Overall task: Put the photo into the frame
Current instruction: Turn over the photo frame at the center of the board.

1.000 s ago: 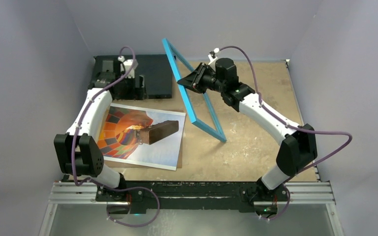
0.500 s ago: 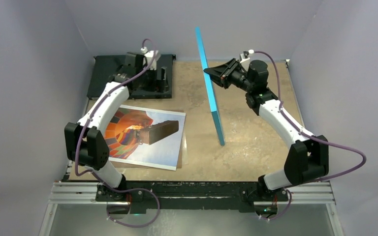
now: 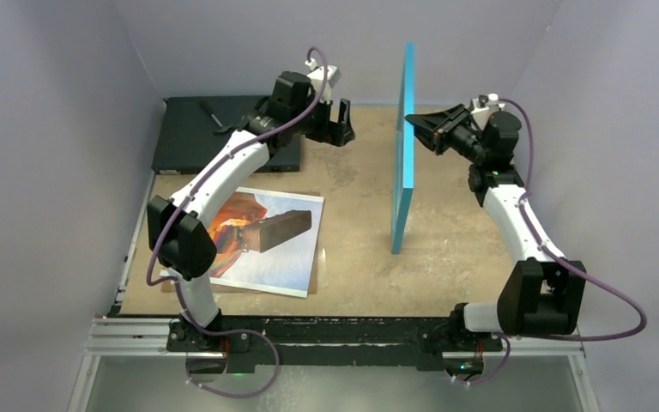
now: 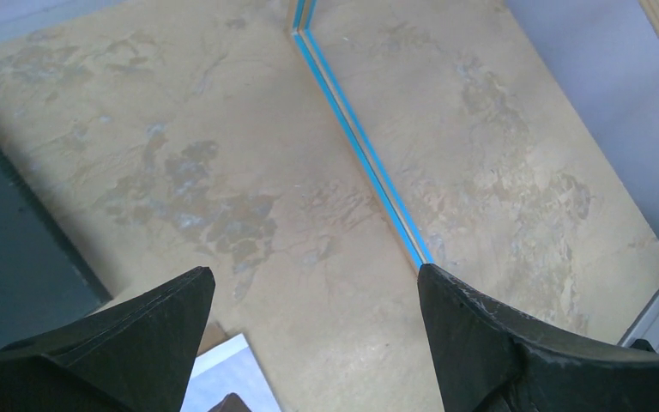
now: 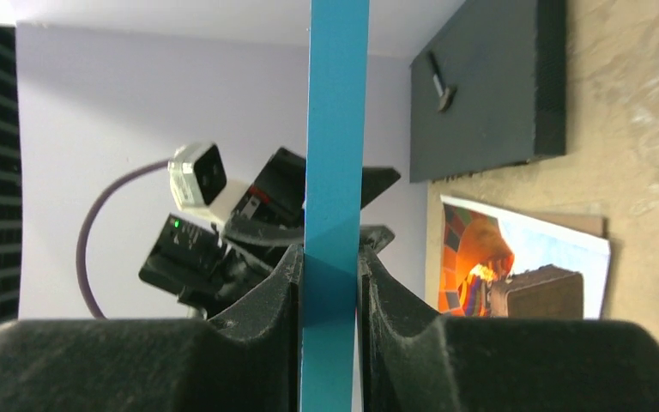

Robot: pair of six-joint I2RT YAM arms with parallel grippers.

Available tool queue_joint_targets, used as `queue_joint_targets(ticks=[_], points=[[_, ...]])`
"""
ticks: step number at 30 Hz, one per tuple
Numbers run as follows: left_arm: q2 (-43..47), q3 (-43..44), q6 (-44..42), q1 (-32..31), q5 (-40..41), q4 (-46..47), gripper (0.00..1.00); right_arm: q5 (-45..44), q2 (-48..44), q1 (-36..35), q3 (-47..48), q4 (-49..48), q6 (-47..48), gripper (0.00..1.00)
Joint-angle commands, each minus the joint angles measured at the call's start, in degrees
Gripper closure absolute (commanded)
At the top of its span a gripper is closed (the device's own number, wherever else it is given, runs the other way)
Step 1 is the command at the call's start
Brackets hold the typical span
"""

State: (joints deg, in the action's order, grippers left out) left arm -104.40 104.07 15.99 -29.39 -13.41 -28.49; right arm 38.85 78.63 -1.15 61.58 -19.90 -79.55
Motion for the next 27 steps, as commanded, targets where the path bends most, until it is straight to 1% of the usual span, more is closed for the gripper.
queue_joint_targets(ticks=[1,4,9,12,16,20,24,27], points=[[-1.7,3.0,1.0,-1.6,2.6,1.0,0.13,2.4,-1.6,4.7,-3.0,1.6,4.9,0.94],[-1.9,1.5,1.3,-1.6,3.7,0.6,0.13,1.6,-1.0,4.7,-3.5,0.2,5.7,1.00],[1.1,-3.6,2.1,-0.5,4.0,0.9,0.14,-2.1,-1.0,1.7,-1.5,-1.8,2.9,1.00],[3.5,-6.8,3.4,2.6,1.8,0.6,0.14,-4.1,-1.0,-2.1,-0.3,-4.7,-0.7,1.00],[5.9,-10.7,3.0,7.3,1.1,0.2,0.14,-7.9,-0.9,-7.7,0.1,-10.2,-6.3,1.00],[8.2,-14.7,2.4,10.9,0.7,-0.6,0.15,-11.5,-0.7,-11.9,1.1,-13.8,-10.6,1.00],[10.5,-19.6,0.6,11.1,1.9,-1.1,0.15,-14.7,-0.5,-14.3,2.6,-15.7,-12.3,1.00],[11.2,-22.3,-1.0,10.9,2.1,-0.7,0.15,-13.0,0.5,-14.4,2.1,-16.1,-12.2,1.00]])
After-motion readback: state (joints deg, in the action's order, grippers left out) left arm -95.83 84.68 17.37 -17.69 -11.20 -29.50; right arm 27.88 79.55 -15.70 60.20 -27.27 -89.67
